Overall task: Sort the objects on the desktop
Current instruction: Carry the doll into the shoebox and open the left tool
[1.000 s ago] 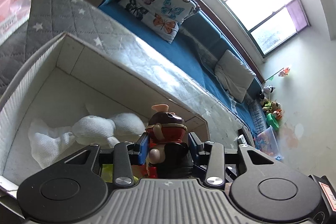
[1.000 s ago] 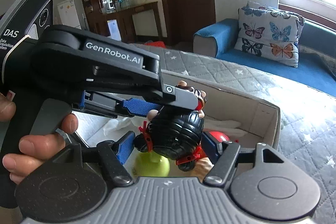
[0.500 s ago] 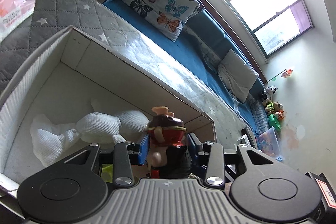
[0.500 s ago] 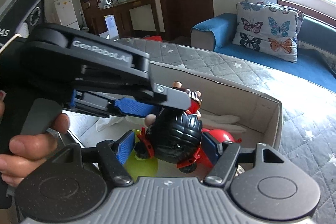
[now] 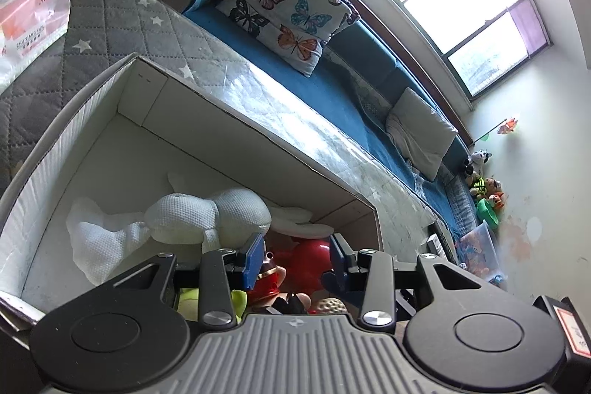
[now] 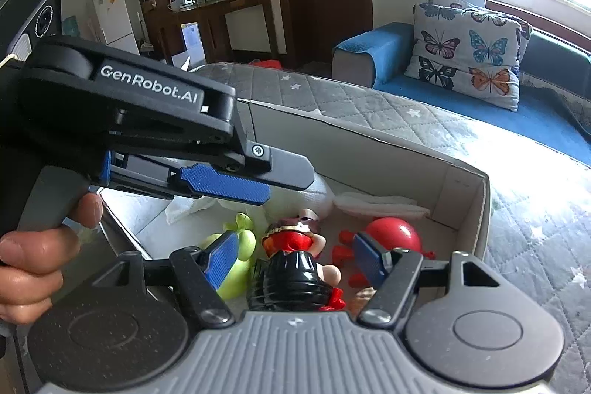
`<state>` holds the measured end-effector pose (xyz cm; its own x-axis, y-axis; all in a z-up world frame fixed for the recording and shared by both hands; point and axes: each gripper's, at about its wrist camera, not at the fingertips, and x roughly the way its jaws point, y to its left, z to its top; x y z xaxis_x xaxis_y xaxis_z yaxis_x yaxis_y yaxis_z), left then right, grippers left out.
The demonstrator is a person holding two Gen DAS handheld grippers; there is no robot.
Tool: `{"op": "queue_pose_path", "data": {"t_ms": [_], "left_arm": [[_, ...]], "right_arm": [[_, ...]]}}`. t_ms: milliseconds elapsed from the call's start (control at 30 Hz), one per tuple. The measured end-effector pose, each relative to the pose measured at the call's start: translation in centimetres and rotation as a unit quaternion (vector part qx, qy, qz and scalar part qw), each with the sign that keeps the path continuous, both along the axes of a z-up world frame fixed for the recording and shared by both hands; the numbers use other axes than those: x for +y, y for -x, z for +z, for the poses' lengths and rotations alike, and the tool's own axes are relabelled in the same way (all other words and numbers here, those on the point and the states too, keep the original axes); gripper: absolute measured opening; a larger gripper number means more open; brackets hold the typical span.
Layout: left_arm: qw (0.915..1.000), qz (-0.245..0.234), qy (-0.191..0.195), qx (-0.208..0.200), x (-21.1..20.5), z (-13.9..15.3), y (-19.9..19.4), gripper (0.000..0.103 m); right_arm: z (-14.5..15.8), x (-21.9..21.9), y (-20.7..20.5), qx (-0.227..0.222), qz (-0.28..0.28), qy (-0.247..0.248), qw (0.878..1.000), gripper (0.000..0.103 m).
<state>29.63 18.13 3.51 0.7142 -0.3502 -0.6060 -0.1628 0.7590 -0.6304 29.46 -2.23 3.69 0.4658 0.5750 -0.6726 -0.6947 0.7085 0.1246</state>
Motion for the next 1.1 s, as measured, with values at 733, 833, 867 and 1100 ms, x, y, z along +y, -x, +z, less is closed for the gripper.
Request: {"op": "queue_pose_path", "data": {"t_ms": [733, 833, 867, 1100], "left_arm": [[0.994, -0.011, -0.101, -0.039, -2.7, 3.0, 6.5, 0.042], [0.9912, -0.013, -0.123, -0.047, -3.3, 3.2, 7.8, 0.042], [0.9904, -0.015, -0.129, -0.049, -3.5, 3.2, 8.2, 0.042], [0.9838, -0.012, -0.168, -0.06, -4.4, 3.2, 11.3, 0.041]], "right_arm": [[2.2, -2.1, 5.3, -0.032, -0.01, -0.013, 0.999, 0.083], [2.4, -2.6, 6.4, -0.037, -0.013, -0.017, 0.999, 0.084], [2.5, -2.7, 6.7, -0.039, -0.014, -0.018, 0.999, 0.085], [2.5, -3.8, 9.4, -0.055, -0.024, -0.02, 0.998, 0.095]]}}
